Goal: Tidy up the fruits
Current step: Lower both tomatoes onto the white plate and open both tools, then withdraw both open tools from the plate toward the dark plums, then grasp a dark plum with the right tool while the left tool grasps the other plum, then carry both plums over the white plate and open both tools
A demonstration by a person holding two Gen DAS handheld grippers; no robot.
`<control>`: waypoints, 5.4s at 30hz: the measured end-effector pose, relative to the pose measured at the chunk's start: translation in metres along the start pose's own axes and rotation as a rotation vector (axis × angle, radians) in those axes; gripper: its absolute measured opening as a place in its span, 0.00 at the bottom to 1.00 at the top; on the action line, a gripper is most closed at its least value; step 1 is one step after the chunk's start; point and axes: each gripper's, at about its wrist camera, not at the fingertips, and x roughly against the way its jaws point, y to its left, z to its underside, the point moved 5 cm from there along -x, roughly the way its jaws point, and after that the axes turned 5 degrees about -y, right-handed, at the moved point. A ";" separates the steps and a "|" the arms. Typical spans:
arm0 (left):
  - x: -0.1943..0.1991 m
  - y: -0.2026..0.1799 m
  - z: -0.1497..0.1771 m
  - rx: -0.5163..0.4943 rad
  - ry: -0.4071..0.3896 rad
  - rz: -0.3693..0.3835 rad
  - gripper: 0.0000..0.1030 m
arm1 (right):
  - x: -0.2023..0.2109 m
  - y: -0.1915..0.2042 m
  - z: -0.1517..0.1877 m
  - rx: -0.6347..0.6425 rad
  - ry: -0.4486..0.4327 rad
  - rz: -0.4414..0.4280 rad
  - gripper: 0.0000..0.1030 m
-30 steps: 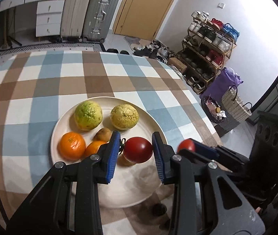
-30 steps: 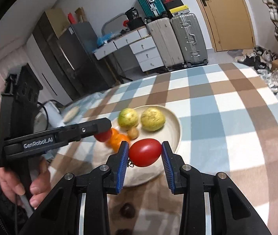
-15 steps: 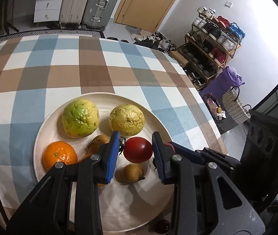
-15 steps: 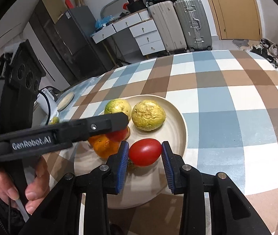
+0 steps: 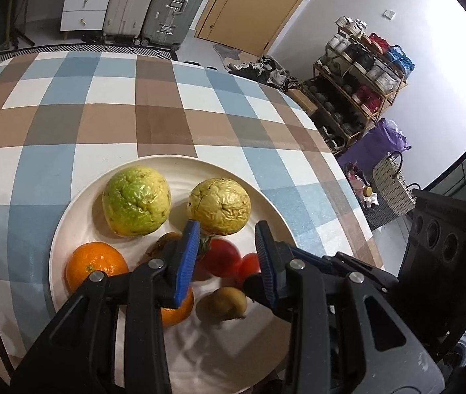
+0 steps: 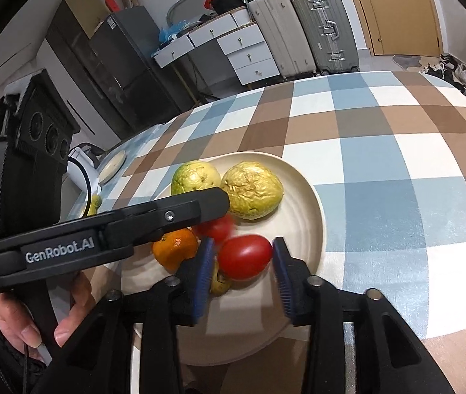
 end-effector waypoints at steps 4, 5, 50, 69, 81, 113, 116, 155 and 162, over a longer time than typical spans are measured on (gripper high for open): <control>0.013 -0.002 -0.001 -0.003 -0.029 0.011 0.38 | 0.016 -0.001 -0.003 -0.023 -0.071 0.000 0.76; 0.017 -0.003 -0.002 -0.002 -0.038 0.013 0.38 | 0.023 -0.003 -0.003 -0.036 -0.089 -0.010 0.79; 0.217 -0.023 0.159 -0.118 -0.292 -0.211 0.99 | 0.175 0.066 0.113 0.056 -0.239 0.152 0.97; 0.180 0.003 0.187 -0.105 -0.239 -0.209 0.99 | 0.125 0.066 0.152 0.088 -0.069 0.120 0.80; 0.160 0.011 0.183 -0.083 -0.198 -0.175 0.99 | 0.095 0.056 0.144 0.073 0.007 0.120 0.54; 0.126 -0.032 0.157 -0.181 -0.127 -0.170 0.99 | 0.127 0.036 0.137 0.105 -0.097 0.120 0.24; 0.113 -0.042 0.153 -0.192 -0.102 -0.171 0.99 | 0.136 0.025 0.135 0.103 -0.115 0.134 0.24; 0.053 -0.073 0.159 -0.289 0.026 -0.146 0.41 | 0.150 -0.009 0.124 0.035 -0.162 0.067 0.24; 0.050 -0.072 0.161 -0.288 0.047 -0.129 0.21 | 0.149 -0.009 0.125 0.033 -0.159 0.064 0.24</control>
